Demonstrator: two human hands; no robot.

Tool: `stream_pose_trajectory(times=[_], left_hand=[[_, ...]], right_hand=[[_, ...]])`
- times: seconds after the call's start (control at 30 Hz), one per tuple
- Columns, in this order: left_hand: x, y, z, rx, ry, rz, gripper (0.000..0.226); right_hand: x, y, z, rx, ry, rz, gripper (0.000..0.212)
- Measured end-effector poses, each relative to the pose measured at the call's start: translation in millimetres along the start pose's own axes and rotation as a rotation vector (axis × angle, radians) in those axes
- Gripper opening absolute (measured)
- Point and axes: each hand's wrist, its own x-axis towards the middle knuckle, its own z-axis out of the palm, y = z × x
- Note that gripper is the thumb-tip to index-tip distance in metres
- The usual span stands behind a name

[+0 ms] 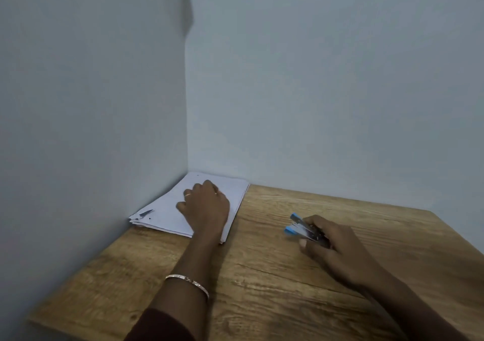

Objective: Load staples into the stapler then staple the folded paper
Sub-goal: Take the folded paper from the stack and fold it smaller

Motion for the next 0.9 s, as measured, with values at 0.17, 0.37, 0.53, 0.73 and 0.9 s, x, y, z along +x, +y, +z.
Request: stream_pose_trajectory(times=[0.17, 0.37, 0.53, 0.73, 0.9], left_hand=[[9, -28, -7, 0.178, -0.055, -0.112, 0.039], [15, -41, 4, 0.233, -0.167, -0.152, 0.057], [18, -41, 7, 0.248, -0.166, -0.151, 0.054], [18, -40, 11, 0.302, -0.172, -0.118, 0.057], [19, -42, 11, 0.268, -0.202, -0.156, 0.064]], right_hand=[[0, -9, 0, -0.169, -0.081, -0.019, 0.017], [1, -10, 2, -0.157, -0.15, -0.036, 0.029], [1, -8, 5, -0.169, -0.163, -0.031, 0.029], [0, -10, 8, -0.269, -0.051, -0.018, 0.048], [0, -14, 10, -0.193, 0.148, -0.059, 0.037]])
